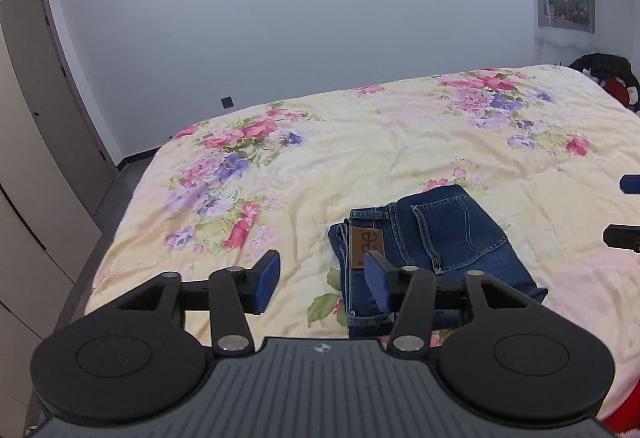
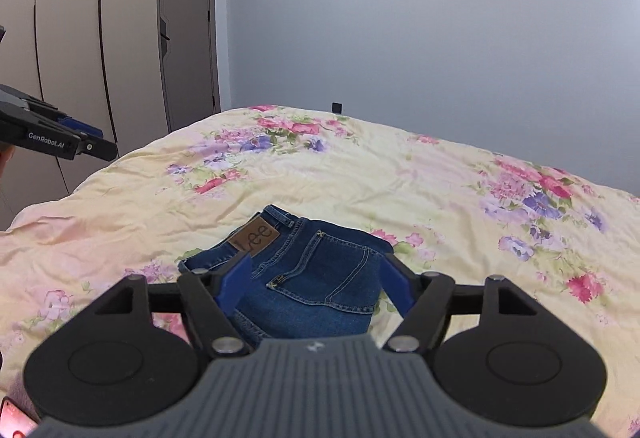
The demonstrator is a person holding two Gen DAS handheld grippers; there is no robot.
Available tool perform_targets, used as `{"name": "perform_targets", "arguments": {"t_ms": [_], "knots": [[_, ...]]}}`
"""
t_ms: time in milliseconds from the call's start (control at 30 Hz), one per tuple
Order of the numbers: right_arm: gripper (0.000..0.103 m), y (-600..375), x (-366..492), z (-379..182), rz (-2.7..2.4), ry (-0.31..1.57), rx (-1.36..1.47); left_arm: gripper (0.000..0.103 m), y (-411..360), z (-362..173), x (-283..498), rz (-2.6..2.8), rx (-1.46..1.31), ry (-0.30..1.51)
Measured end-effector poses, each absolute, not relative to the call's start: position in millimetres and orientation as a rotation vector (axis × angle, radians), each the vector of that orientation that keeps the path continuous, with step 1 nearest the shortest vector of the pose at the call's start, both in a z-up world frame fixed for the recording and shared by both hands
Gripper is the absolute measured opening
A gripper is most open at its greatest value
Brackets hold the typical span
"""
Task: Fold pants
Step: 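Open both tools and withdraw from the folded jeans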
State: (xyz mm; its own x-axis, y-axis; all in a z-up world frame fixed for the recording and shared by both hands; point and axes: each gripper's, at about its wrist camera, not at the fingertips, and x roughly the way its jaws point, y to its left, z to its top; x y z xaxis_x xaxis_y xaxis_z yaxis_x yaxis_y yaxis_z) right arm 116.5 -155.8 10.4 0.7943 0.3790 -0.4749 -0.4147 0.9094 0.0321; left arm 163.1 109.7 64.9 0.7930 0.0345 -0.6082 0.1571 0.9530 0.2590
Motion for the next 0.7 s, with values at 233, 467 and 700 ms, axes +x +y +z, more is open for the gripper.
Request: {"name": "perform_targets", "arguments": {"t_ms": [233, 467, 700], "knots": [[0.075, -144.4, 43.1, -12.6, 0.351, 0.451, -0.048, 0.075, 80.1, 45.1, 96.2, -0.035, 0.318, 0.608], [0.075, -126.4, 11.0, -47.6, 0.289, 0.463, -0.059, 0.078, 65.3, 0.9, 77.4, 0.015, 0.235, 0.638], [0.075, -119.5, 12.7, -77.8, 0.279, 0.547, -0.041, 0.078, 51.1, -41.1, 71.7, 0.042, 0.202, 0.707]]}}
